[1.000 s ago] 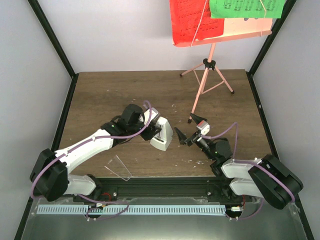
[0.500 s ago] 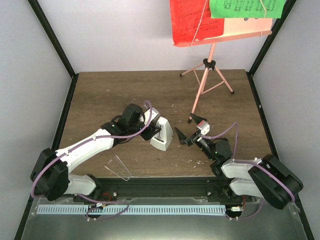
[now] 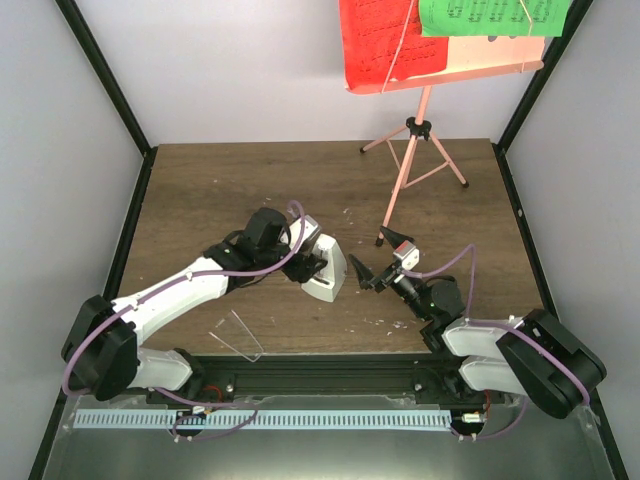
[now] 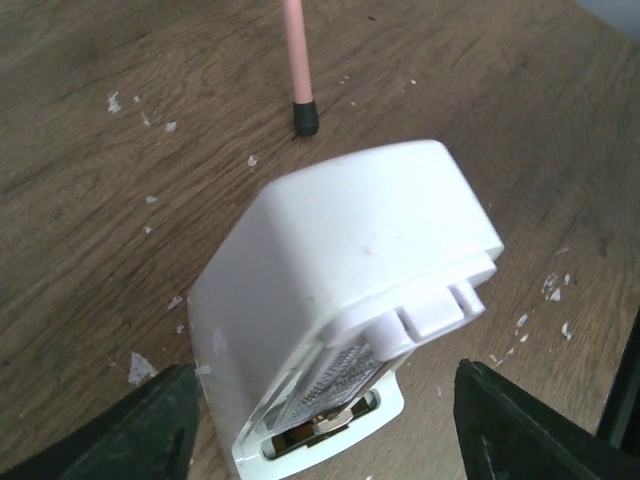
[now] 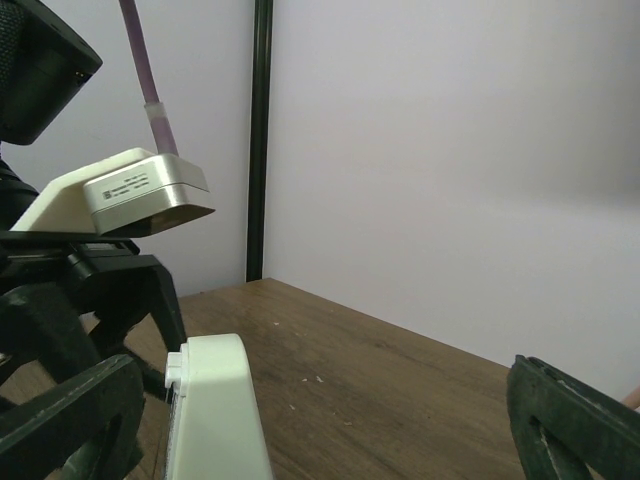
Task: Pack up the instrument practice props
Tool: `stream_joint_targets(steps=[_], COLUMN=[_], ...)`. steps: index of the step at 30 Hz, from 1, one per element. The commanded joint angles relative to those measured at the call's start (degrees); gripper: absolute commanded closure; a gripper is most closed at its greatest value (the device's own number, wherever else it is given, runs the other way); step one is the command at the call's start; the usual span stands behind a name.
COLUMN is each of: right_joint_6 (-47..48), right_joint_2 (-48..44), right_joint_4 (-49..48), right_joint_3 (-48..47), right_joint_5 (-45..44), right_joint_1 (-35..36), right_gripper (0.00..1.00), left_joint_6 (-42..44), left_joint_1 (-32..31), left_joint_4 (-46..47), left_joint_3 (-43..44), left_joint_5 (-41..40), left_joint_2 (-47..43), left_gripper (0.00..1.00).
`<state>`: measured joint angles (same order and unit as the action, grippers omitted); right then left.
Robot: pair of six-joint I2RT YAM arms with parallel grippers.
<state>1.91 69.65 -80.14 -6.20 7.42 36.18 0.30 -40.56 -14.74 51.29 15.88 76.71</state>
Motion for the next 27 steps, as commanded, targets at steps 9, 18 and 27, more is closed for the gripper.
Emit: stream_joint_targets(steps=[9,18,27], right_joint_6=[-2.81,-11.63,-13.01], right_joint_2=[-5.66,-11.39,-11.16], right_joint_4=[9.69,35.85,34.92], right_joint_3=[-2.01,-8.87,-7.26], right_joint_5=[-5.15,-4.30,-5.31], right_joint_1=[0.11,0.13,0.11], right_gripper=[0.00,0.00,0.00], left_joint_6=[-21.21,-50.22,-61.08], left_joint_1=[-0.29,0.05,0.05], left_joint_4=[2.62,-21.63,-31.72], left_joint_3=[-6.04,-19.24,-25.22], left_joint_5=[-12.53,-24.99,-25.29], left_joint_2=[-15.97,-36.28,-35.05], left_gripper=[0.14,0.15,0.35])
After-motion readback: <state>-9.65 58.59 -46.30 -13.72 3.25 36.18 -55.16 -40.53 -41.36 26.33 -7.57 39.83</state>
